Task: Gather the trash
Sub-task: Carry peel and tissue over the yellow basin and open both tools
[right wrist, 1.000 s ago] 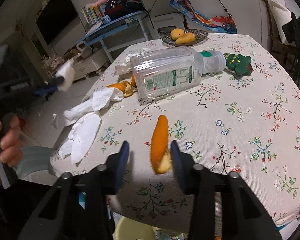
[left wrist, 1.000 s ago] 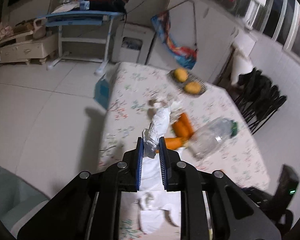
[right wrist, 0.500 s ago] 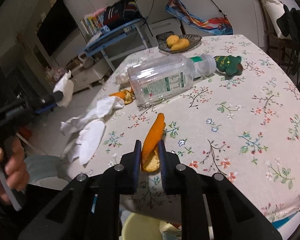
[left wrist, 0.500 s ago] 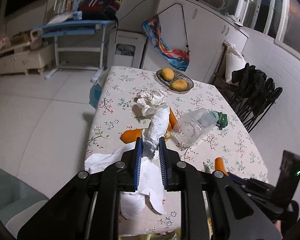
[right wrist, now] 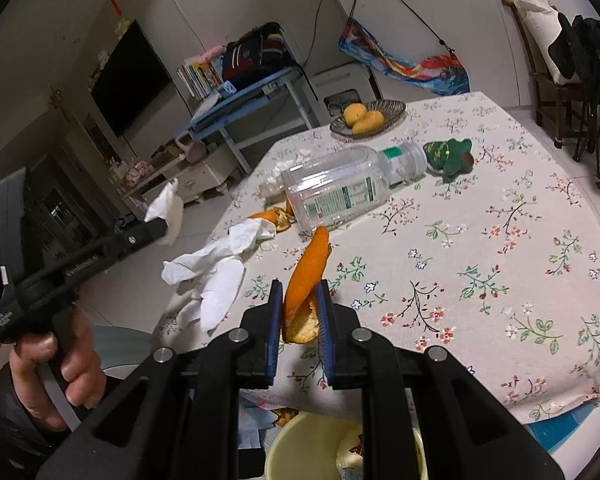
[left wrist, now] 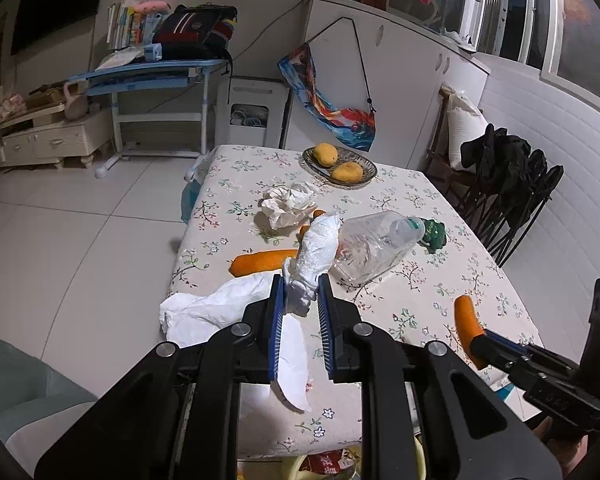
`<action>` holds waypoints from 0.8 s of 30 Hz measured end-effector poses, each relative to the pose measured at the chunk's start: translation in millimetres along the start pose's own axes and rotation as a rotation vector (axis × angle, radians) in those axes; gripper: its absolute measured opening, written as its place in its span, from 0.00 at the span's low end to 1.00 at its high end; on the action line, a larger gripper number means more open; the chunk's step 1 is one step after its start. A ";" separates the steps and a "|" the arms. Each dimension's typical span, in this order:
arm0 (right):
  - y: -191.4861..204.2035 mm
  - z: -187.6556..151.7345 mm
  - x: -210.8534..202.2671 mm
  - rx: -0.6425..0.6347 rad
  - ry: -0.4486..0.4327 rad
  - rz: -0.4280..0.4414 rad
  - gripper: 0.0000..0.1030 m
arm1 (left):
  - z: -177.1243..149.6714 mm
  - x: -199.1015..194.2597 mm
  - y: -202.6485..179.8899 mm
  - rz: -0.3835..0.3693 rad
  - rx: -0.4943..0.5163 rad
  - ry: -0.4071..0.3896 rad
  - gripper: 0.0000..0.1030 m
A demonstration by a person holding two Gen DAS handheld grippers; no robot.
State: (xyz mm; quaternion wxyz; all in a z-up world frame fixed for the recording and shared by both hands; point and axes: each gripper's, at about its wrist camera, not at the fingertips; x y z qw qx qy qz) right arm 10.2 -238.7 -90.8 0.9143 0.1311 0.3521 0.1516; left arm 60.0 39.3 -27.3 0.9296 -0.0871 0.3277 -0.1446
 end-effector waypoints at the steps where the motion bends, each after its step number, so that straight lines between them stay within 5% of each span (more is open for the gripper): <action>1: -0.4 -0.1 -1.6 0.000 -0.003 0.001 0.17 | -0.2 0.2 -0.8 0.000 0.001 -0.001 0.15; 24: 1.8 -15.6 -37.5 -0.001 -0.032 0.015 0.18 | -14.6 -6.5 -20.1 0.002 0.042 -0.008 0.15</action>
Point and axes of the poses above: each gripper's, at about its wrist camera, not at the fingertips, and x roughly the way its jaws point, y to its left, z to its top, and after that the axes turned 8 degrees about -z, right-handed
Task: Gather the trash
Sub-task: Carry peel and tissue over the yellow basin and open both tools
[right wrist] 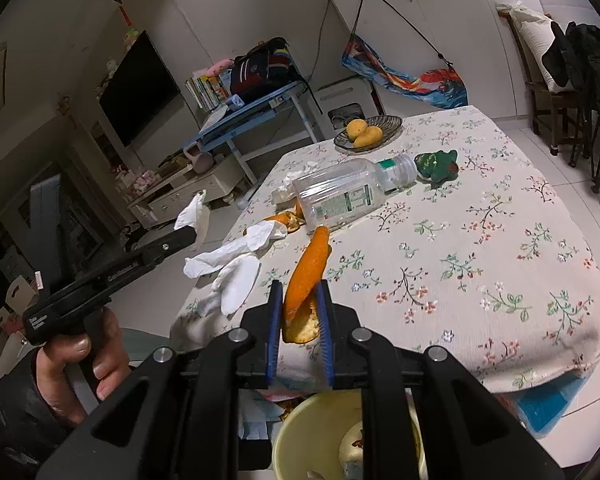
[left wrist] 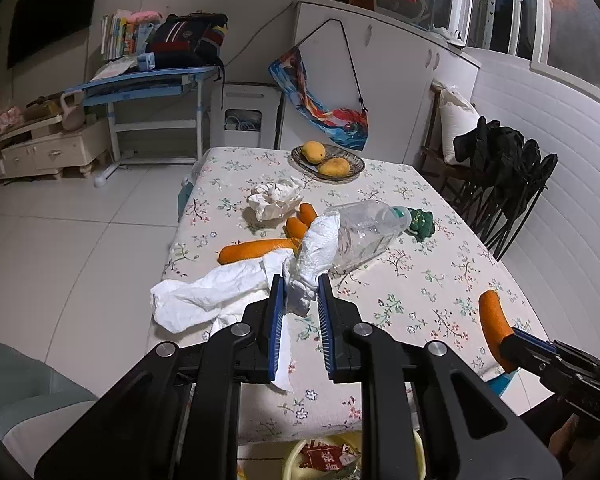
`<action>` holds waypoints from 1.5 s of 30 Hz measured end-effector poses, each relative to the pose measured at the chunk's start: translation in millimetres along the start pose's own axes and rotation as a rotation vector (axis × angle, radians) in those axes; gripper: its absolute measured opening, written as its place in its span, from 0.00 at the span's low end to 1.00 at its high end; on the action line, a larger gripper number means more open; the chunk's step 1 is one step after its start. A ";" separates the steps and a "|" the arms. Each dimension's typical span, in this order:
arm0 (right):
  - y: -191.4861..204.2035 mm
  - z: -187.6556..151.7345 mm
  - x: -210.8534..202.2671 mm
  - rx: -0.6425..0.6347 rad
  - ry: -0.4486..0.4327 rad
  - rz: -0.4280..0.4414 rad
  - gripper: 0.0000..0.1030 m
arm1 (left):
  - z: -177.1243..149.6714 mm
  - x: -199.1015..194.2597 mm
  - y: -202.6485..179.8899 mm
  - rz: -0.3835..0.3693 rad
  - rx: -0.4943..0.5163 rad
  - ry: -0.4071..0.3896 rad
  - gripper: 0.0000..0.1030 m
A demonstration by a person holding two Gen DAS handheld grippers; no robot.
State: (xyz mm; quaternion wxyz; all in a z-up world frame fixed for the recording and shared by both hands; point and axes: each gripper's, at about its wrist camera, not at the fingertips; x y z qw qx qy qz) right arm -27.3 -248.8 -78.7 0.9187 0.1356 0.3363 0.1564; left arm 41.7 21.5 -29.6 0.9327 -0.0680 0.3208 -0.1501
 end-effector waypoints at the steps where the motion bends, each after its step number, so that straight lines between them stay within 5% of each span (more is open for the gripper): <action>1: 1.2 -1.5 -0.8 -0.003 0.003 0.002 0.17 | -1.4 -0.5 -0.7 -0.001 0.000 0.001 0.15; 45: 18.9 -79.9 2.1 -0.064 0.279 -0.022 0.18 | -56.9 -33.6 -24.2 -0.021 -0.016 0.023 0.15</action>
Point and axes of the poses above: each gripper's, at about its wrist camera, not at the fingertips, and x roughly the way its jaws point, y to its left, z to its top, and after that the axes turned 8 degrees about -z, right-handed
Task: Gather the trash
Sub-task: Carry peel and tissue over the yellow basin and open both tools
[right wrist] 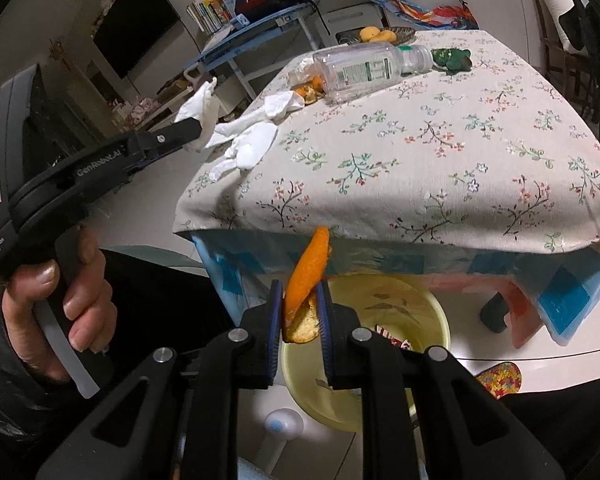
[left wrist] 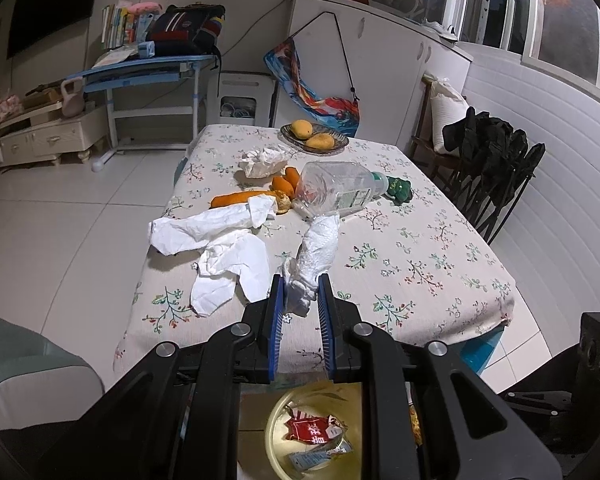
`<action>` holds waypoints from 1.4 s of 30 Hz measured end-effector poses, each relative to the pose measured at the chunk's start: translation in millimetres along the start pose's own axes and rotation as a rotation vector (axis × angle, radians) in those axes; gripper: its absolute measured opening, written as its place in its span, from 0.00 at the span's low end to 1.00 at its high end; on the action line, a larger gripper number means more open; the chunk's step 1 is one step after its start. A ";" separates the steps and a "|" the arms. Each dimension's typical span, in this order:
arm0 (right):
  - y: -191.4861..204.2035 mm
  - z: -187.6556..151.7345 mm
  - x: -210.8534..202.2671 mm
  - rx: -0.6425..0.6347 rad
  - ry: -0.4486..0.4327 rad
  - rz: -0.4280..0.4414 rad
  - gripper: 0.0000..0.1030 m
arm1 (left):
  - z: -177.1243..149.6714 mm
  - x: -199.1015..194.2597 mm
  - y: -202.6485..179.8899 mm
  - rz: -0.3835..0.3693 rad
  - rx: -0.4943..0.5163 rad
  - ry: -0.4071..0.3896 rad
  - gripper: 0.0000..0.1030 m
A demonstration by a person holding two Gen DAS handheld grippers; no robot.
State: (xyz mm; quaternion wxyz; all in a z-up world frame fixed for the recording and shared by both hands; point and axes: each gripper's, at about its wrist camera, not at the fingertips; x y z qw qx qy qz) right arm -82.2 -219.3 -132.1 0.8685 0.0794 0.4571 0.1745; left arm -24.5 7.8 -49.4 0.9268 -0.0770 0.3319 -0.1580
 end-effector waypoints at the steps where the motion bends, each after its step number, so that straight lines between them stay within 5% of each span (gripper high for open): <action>1: -0.3 -0.5 1.2 0.001 0.006 -0.003 0.18 | -1.8 -0.9 -0.9 -0.001 -0.001 0.001 0.15; 29: -9.4 -7.7 16.8 0.031 0.071 -0.044 0.23 | -17.1 -0.6 -20.4 -0.032 0.050 0.053 0.15; 42: -23.3 6.1 -32.9 0.100 -0.195 -0.148 0.62 | -45.1 9.5 -41.5 -0.060 0.121 0.146 0.15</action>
Point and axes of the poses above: each gripper's, at about its wrist camera, not at the fingertips, and x roughly the way its jaws point, y to its left, z to its top, and after that the axes turned 8 degrees about -z, right-handed
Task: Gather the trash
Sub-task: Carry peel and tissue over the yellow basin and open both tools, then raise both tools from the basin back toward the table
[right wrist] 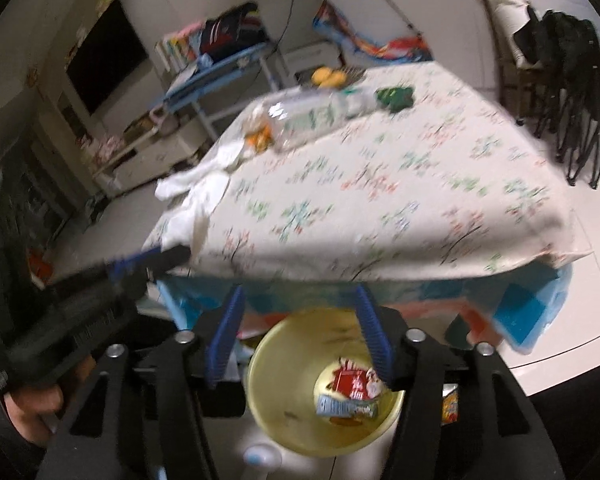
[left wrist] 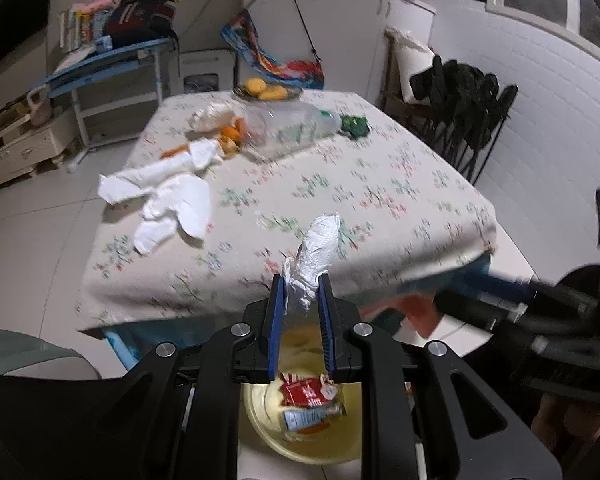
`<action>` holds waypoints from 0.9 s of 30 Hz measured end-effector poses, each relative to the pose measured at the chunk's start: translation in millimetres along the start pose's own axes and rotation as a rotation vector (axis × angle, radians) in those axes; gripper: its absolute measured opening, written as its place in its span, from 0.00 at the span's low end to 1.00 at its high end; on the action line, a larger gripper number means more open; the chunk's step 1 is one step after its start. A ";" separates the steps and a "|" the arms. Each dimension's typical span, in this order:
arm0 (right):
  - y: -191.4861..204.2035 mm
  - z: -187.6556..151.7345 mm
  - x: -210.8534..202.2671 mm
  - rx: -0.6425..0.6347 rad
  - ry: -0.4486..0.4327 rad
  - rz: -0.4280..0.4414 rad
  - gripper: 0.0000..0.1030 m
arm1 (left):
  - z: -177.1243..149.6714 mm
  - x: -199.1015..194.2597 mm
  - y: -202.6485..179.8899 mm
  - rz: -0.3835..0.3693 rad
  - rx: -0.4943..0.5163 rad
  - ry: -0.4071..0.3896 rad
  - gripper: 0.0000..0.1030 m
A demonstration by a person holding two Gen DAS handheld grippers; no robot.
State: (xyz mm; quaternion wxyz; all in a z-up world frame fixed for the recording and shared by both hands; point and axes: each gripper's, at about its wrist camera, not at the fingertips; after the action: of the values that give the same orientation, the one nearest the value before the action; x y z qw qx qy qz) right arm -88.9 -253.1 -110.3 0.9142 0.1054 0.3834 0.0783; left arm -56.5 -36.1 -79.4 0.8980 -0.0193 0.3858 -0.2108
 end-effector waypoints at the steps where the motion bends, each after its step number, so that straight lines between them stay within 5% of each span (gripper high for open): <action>1: -2.5 1.5 -2.7 0.012 -0.016 -0.004 0.62 | -2.6 1.8 -2.2 -0.004 0.005 0.013 0.15; 9: -15.3 8.3 -7.9 0.069 -0.072 -0.035 0.73 | -22.1 23.4 -17.7 -0.027 0.047 0.138 0.17; 13: -19.2 8.7 -9.3 0.087 -0.079 -0.040 0.74 | -29.3 30.9 -24.8 -0.040 0.071 0.188 0.32; 17: -20.7 8.4 -10.0 0.091 -0.083 -0.046 0.77 | -30.2 30.7 -30.1 -0.025 0.091 0.180 0.48; 27: -22.5 6.7 -10.8 0.094 -0.089 -0.063 0.80 | -18.3 11.6 -21.6 0.001 0.051 0.064 0.63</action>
State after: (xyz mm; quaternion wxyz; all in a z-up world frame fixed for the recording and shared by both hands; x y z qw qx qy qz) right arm -90.2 -278.1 -104.1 0.9264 0.1394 0.3487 0.0268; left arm -70.1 -58.1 -95.9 0.8855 0.0108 0.4089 -0.2206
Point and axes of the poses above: each gripper's, at about its wrist camera, not at the fingertips, and x roughly the way its jaws point, y to its left, z to its top, and after that the axes turned 8 degrees about -z, right-handed
